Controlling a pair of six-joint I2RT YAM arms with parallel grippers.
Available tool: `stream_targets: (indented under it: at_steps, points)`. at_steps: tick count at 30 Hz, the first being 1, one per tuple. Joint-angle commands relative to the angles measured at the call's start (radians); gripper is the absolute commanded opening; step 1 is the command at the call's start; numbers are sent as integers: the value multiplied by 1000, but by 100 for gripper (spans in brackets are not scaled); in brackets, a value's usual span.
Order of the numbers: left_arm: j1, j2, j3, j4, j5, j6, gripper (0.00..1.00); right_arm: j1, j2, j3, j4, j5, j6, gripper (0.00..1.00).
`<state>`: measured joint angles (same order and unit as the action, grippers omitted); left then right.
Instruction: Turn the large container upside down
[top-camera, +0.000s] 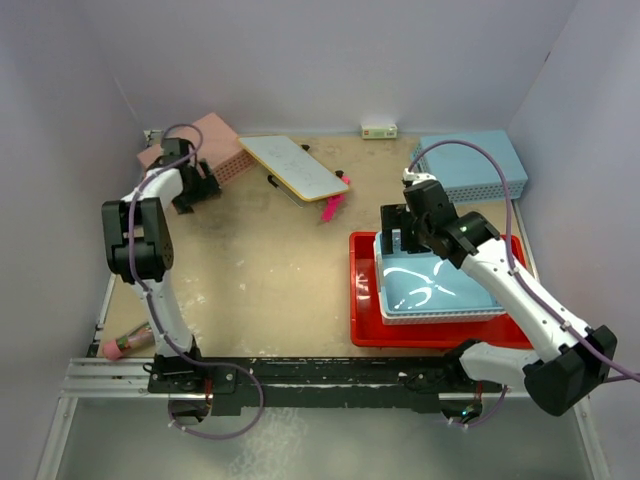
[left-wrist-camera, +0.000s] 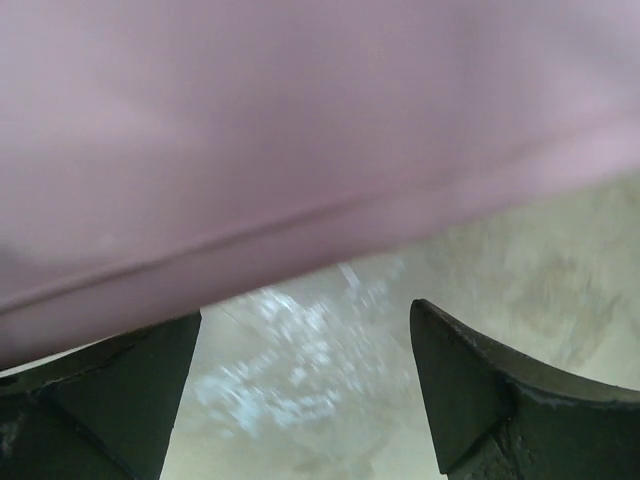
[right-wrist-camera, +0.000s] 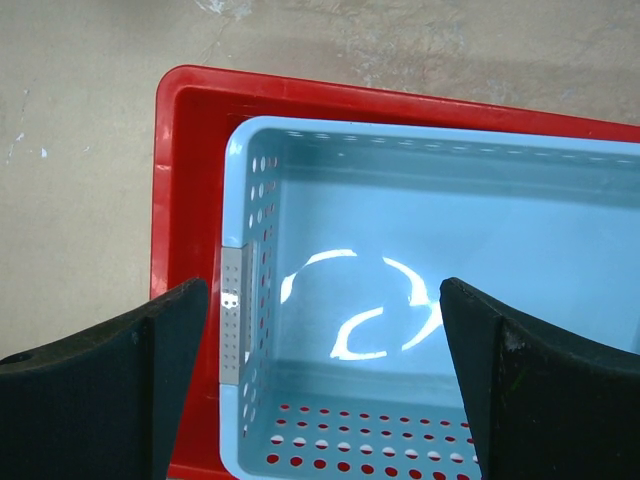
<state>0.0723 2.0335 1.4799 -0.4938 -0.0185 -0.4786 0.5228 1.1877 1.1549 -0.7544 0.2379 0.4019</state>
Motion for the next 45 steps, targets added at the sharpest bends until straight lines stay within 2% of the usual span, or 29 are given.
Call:
stream_targets:
  at_steps: [1, 8, 12, 17, 20, 23, 27, 29, 32, 34, 38, 39, 41, 45]
  points:
    - [106, 17, 101, 105, -1, -13, 83, -3, -48, -11, -23, 25, 13, 100]
    - [159, 135, 258, 61, -43, -12, 83, -3, -70, -15, -47, 3, 30, 100]
    - [158, 106, 281, 110, -57, -10, 83, -2, -69, -10, -54, -2, 31, 100]
    - [157, 112, 410, 42, -78, 18, 83, -2, -59, -8, -52, -34, 29, 100]
    - [133, 39, 391, 28, -69, 21, 83, -1, -51, -27, -18, -34, 41, 99]
    - [33, -82, 313, 16, -135, 50, 83, 29, -35, -85, 49, -105, 106, 96]
    - [-67, -230, 216, -14, -178, 50, 84, 125, 49, -97, 46, -15, 179, 90]
    - [-80, -304, 153, -20, -162, 29, 84, 160, 79, -94, 37, 37, 209, 83]
    - [-107, -403, 56, -14, -125, 19, 84, 162, 79, -110, 55, 48, 230, 67]
    - [-131, -458, 11, -29, -120, 27, 84, 163, 72, -116, 63, 59, 243, 49]
    - [-170, -566, -76, -62, -81, 32, 84, 163, 42, -88, 42, 81, 269, 5]
    - [-175, -592, -100, -67, -68, 29, 84, 163, 29, -75, 33, 89, 274, 0]
    - [-183, -648, -151, -67, -47, 20, 84, 163, -4, -42, 18, 102, 278, 0]
    - [-184, -767, -254, -83, -40, 11, 84, 163, -46, 138, -84, 116, 248, 0]
